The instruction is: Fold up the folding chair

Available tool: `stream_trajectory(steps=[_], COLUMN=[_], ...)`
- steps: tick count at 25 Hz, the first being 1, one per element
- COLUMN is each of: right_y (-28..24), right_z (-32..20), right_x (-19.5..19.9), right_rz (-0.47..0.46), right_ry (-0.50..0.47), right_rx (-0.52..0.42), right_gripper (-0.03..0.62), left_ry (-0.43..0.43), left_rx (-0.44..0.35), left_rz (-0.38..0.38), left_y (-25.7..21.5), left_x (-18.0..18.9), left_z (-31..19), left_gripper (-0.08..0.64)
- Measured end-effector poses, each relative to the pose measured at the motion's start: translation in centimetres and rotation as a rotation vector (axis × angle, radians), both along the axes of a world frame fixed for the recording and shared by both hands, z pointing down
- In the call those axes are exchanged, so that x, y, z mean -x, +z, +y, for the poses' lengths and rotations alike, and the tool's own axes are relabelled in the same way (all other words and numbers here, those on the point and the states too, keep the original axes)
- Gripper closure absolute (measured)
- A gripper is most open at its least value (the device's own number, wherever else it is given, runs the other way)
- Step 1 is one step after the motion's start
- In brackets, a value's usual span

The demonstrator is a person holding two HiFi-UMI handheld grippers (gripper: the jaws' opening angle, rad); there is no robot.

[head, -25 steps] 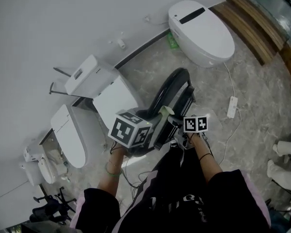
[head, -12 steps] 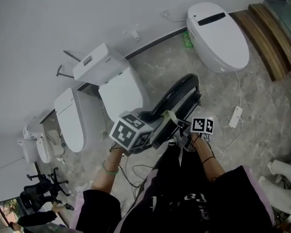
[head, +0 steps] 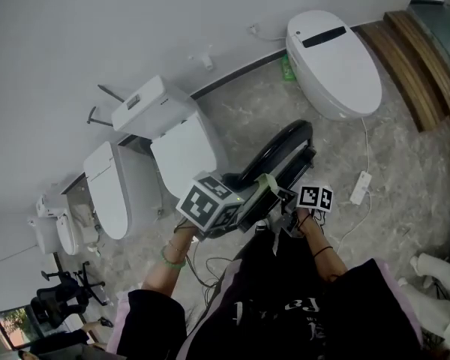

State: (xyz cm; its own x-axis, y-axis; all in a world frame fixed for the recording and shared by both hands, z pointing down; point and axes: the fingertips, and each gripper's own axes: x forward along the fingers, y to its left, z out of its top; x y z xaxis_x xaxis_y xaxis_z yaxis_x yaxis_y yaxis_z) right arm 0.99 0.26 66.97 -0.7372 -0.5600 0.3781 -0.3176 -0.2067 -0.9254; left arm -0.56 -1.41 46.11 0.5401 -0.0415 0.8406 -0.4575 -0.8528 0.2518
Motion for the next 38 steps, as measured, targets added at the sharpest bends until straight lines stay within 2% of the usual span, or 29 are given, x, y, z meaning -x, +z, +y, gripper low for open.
stream_trajectory(steps=[8, 16, 24, 30, 35, 38], right_y=[0.0, 0.0, 0.2, 0.9, 0.3, 0.2], right_z=[-2.4, -7.4, -14.6, -24.2, -26.3, -29.3], right_x=[-4.9, -6.8, -5.3, -2.3, -1.9, -1.5], right_rz=[0.019, 0.049, 0.098, 0.142, 0.158, 0.157], right_ry=[0.065, 0.146, 0.209, 0.214, 0.241, 0.255], right_rx=[0.007, -0.004, 0.024, 0.059, 0.025, 0.015], right_gripper=[0.515, 0.515, 0.515, 0.515, 0.515, 0.515], left_ry=[0.033, 0.087, 0.119, 0.138, 0.163, 0.165], left_rx=[0.015, 0.025, 0.066, 0.116, 0.084, 0.066], left_rz=[-0.014, -0.002, 0.055, 0.086, 0.099, 0.099], left_y=[0.1, 0.2, 0.4, 1.5, 0.6, 0.4], left_x=[-4.6, -6.0, -3.6, 0.1, 0.4, 0.8], left_z=[-2.4, -7.8, -15.5, -26.2, -27.5, -30.2], left_gripper=[0.486, 0.486, 0.485, 0.483, 0.476, 0.474])
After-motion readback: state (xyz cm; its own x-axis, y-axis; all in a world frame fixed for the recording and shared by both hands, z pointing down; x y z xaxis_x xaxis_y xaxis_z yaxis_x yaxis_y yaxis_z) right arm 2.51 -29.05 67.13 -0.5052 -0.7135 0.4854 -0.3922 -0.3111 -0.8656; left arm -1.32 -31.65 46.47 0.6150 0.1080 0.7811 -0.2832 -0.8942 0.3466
